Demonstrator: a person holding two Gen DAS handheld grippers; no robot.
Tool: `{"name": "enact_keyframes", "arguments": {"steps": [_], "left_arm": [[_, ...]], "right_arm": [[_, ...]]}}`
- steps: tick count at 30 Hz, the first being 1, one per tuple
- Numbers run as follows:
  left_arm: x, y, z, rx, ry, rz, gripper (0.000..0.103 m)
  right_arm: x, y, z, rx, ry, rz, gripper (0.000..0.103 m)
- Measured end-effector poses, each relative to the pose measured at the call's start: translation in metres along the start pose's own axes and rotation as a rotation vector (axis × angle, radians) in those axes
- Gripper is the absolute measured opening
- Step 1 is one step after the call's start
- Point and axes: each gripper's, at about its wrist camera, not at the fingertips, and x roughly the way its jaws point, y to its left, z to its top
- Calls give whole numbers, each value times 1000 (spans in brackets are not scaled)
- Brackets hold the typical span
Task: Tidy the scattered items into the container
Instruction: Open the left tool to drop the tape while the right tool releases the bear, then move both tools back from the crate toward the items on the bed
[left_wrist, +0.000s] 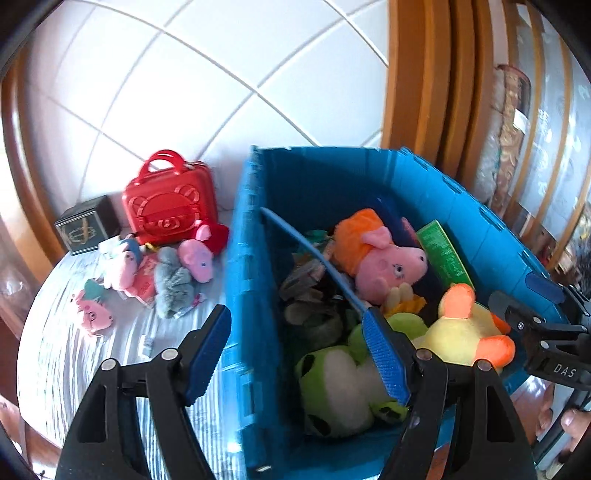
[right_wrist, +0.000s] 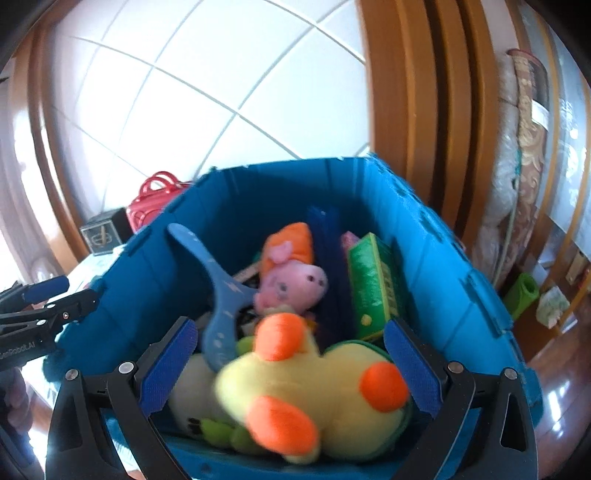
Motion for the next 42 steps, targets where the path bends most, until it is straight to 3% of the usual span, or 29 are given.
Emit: {"name": "enact_keyframes", "arguments": {"steps": [10,16,25,31,35,42], "left_arm": [[-35,95,-23,-135,-78,103,73],[-55,181,-48,-212,-86,164,73],[-83,320,-106,-283,-19,241,73],[-93,391,-133,-299,22,252,73],[-91,420,-144,-318,49,232,73],[-78,436,-145,-320,75,201,73]], "right_arm": [[-16,94,11,-95,-68,114,103],[-20,177,19,-154,-93,172,103],[-12,324,0,-202,-55,249,103],[-6,398,-21,-198,0,263,103],[1,422,-32,-198,45,250,103],[18,435,-32,-199,91,193,103]]}}
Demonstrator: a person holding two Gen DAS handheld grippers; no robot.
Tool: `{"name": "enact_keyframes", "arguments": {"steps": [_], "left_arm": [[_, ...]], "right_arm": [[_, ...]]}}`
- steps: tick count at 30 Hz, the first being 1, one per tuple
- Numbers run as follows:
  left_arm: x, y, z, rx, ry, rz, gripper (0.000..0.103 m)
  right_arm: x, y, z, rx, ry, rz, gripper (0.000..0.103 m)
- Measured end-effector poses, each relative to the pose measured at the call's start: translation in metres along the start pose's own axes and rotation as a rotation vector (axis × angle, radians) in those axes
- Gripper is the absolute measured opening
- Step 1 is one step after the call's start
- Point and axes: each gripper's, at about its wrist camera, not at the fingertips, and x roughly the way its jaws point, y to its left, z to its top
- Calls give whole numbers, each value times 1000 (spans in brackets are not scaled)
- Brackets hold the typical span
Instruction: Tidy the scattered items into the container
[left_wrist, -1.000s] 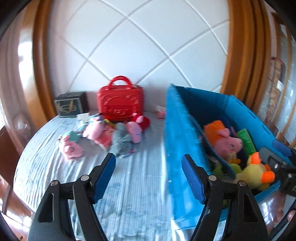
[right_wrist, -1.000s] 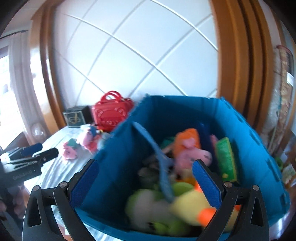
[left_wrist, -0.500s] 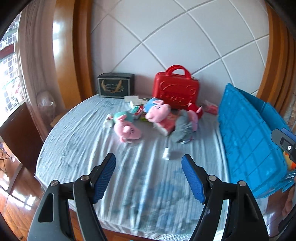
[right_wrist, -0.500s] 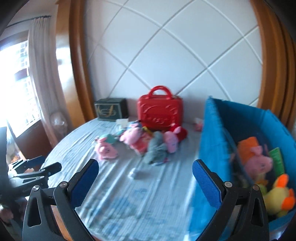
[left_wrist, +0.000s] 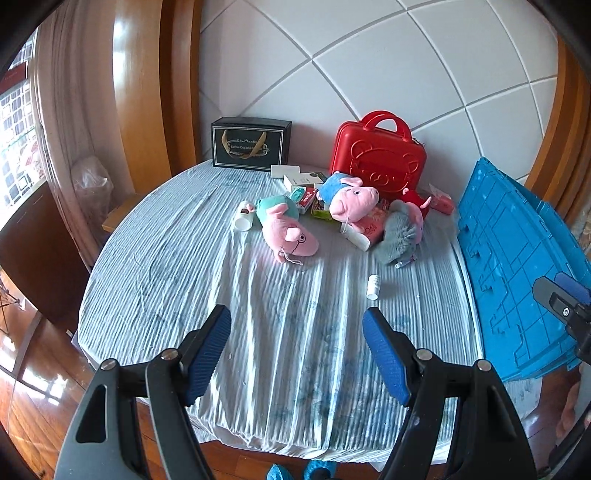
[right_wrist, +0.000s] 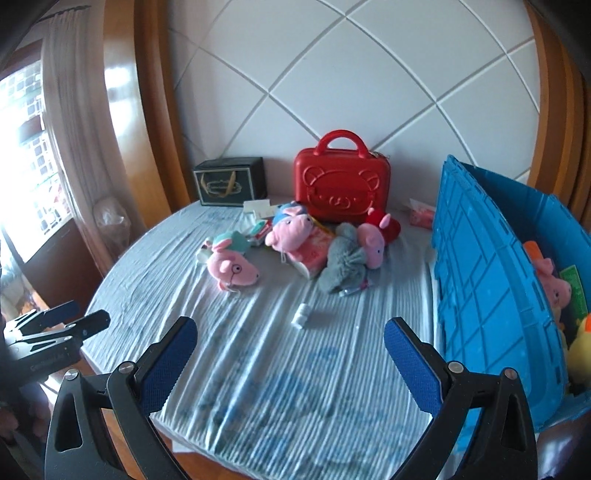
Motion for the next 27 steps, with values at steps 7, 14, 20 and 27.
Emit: {"name": "enact_keyframes", "arguments": {"steps": [7,14,20,27], "left_arm": [[26,-16,21,13,7,16,73],[65,-36,50,7,7,49,73],[115,-52,57,16,94,52,73],[169,-51,60,55,167,49,73]], "right_arm": [[26,-17,10,17,17,3,103],[63,-58,29,49,21,15,103],[116,-91,35,87,106,8,103],[173,-101,28,117,211,1,103]]}}
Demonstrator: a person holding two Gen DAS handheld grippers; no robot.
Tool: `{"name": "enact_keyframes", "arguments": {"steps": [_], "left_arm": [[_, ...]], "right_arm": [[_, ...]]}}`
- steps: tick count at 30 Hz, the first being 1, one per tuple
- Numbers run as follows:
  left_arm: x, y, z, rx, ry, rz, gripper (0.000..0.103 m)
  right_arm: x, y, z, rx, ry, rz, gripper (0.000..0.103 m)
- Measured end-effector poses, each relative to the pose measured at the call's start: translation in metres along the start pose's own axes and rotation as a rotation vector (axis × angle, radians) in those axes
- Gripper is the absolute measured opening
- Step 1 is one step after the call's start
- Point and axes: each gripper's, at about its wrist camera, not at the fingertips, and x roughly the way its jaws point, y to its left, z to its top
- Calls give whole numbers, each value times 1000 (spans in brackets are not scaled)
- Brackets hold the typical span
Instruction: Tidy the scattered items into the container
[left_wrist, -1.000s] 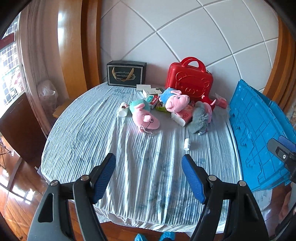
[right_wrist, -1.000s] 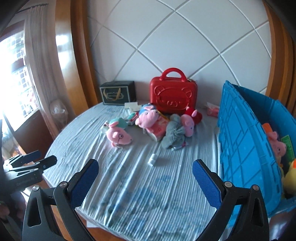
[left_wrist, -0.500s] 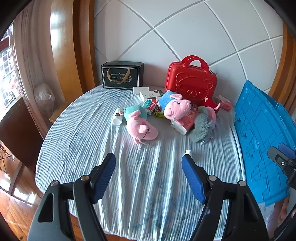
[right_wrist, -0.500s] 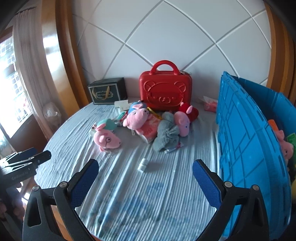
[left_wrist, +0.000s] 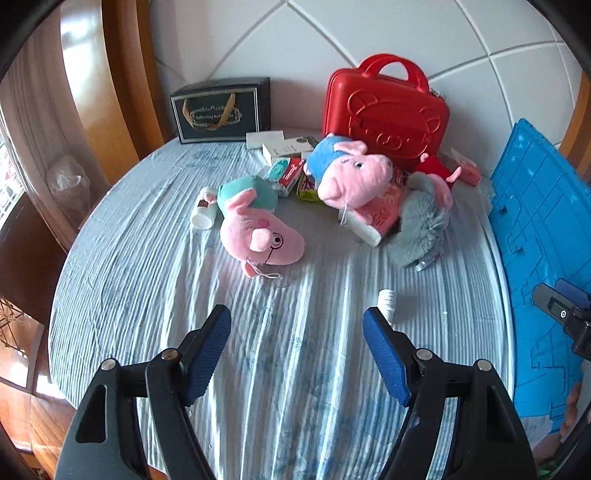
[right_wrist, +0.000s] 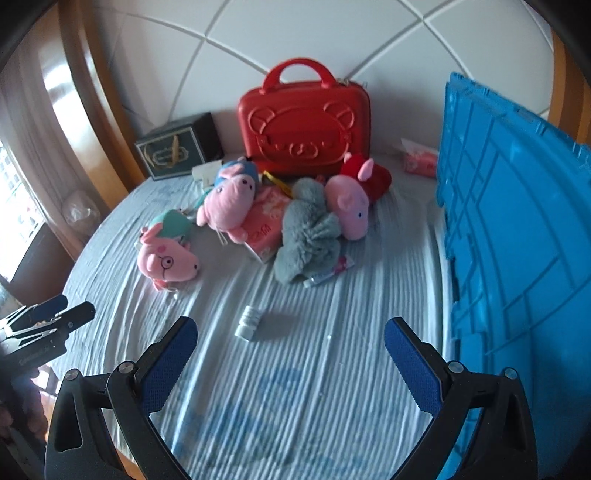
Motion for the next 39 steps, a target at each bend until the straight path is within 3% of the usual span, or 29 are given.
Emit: {"name": "enact_keyframes", "arguments": {"steps": [6,12,20,25,29,32,35,39], "left_arm": [[48,34,12,20,53,59,73],[91,73,25,17,111,51,73],[133,122,54,-13,130,52,73],[174,150,85,-26,130,137,73],[222,163,97,-42,183,175,73],[242,152,98,-25,199,142,73],[239,127,93,21,174,85,73],[225,85,75,113,205,-99,73]], "right_arm": [[44,3,-1,45,74,-50,103],[89,16,-3,119,153,-47,103],[138,78,12,38,230,-22,103],[159,103,30,19,235,-8,103],[175,114,41,5,246,-16,103],[183,115,47,6,253,-19,103],[186,112,52,11,257,-28,103],[183,105,56,27,243,-48,103]]}}
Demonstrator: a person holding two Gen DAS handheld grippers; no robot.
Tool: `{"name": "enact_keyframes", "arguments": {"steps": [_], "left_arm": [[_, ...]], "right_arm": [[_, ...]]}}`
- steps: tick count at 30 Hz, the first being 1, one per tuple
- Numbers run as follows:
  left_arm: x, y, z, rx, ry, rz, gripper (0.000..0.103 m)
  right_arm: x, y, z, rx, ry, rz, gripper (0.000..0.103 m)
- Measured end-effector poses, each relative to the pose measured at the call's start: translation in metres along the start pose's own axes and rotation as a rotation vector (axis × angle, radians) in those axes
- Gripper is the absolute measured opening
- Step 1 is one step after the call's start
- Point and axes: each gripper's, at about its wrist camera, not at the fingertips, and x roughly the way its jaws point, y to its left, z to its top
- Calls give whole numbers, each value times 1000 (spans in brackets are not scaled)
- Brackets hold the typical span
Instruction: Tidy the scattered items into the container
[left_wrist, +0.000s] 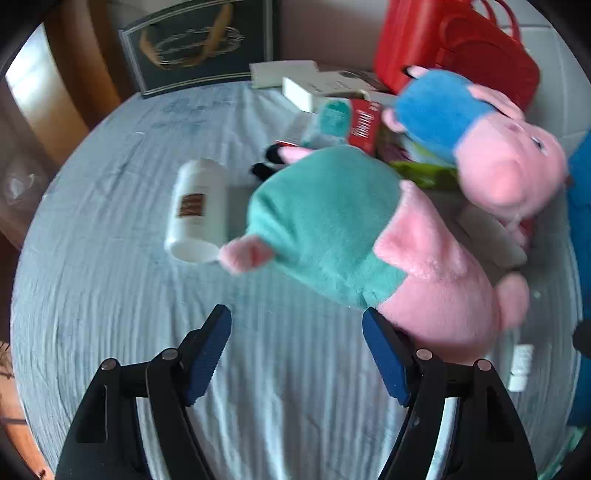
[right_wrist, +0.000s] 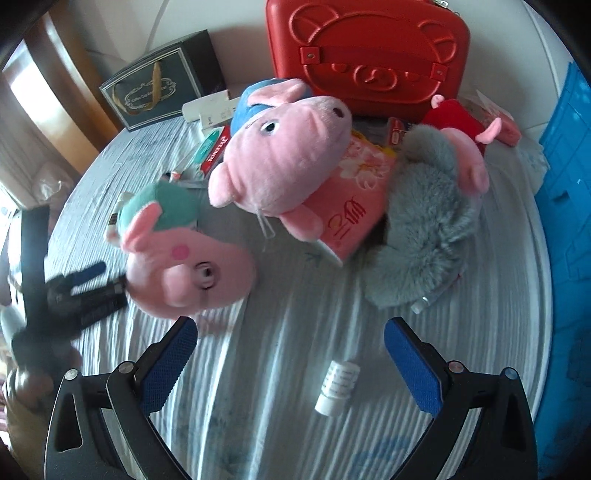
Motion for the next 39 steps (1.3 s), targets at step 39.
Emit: {"name": "enact_keyframes", "arguments": {"steps": [39], "left_arm": [[44,-7,53,288,-2,-112,73]], "right_arm": [[83,44,55,-40,38,135,103]]}}
